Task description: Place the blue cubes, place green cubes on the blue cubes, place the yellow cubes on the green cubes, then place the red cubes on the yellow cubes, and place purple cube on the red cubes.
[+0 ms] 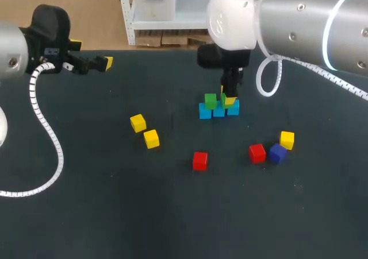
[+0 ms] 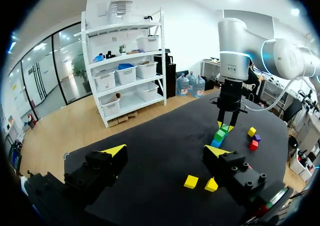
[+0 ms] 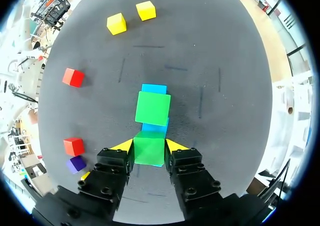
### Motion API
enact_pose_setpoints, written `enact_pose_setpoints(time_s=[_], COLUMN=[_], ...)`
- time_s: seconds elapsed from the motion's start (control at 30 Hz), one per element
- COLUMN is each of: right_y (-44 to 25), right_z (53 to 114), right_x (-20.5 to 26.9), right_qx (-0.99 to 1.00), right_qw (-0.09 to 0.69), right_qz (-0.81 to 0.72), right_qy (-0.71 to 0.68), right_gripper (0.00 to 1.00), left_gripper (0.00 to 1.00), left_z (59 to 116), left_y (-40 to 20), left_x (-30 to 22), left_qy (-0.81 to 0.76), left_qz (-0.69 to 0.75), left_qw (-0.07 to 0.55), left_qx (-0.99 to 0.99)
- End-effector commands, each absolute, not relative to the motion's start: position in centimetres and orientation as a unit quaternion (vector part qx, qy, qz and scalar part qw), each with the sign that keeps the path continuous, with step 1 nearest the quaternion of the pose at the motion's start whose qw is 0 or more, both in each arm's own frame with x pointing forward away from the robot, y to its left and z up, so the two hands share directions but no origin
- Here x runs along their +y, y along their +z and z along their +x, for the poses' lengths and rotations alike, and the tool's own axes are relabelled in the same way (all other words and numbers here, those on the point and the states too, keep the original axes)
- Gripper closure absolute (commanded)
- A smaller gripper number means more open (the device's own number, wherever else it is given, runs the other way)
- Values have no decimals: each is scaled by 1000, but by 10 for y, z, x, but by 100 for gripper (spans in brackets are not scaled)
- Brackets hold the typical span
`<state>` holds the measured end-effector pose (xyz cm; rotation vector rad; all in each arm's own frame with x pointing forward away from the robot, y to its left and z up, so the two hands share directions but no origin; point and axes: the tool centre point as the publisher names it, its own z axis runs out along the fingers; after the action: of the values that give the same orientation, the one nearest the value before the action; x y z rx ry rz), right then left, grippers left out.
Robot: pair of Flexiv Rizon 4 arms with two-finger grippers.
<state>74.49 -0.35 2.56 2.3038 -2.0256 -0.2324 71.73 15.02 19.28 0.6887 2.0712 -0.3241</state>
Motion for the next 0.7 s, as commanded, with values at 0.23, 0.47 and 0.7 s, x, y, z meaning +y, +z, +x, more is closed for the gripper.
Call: enact_pose_setpoints(time_s=[0.23,0.47,0.7], right_y=[25,25,25], right_z=[741,741,745], right_x=[-4,-4,-6], right_qx=[-659,-661,-664], right_qw=[31,30,28], right_qz=[748,746,744], right_qy=[-80,-78,-74], right_gripper=[88,0,0], left_gripper=[0,0,0], left_z=[718,718,718], left_y=[191,191,191], left_x=[153,153,153], left_qy=[-137,-137,-137], left_qz=[281,281,281], left_qw=[453,453,453], left_qx=[835,835,835])
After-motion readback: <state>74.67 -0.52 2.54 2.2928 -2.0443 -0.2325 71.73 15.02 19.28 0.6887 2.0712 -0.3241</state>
